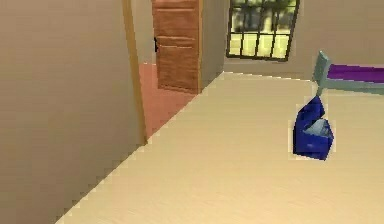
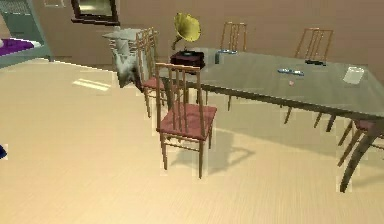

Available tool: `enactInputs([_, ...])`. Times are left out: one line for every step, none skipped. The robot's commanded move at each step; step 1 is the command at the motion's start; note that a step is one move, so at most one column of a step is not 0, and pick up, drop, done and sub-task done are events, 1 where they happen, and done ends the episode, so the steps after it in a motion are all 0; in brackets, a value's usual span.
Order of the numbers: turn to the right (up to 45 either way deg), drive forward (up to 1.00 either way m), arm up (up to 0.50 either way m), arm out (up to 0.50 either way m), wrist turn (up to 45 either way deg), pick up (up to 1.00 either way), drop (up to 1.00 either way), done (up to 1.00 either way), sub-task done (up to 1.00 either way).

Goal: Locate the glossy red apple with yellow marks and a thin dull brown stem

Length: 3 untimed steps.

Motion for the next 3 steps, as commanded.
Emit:
enactInputs([0.0, 1.0, 0.0, 0.0, 0.0, 0.0, 0.0, 0.0, 0.0])
enactInputs([0.0, 0.7, 0.0, 0.0, 0.0, 0.0, 0.0, 0.0, 0.0])
enactInputs([-6.0, 0.0, 0.0, 0.0, 0.0, 0.0, 0.0, 0.0, 0.0])
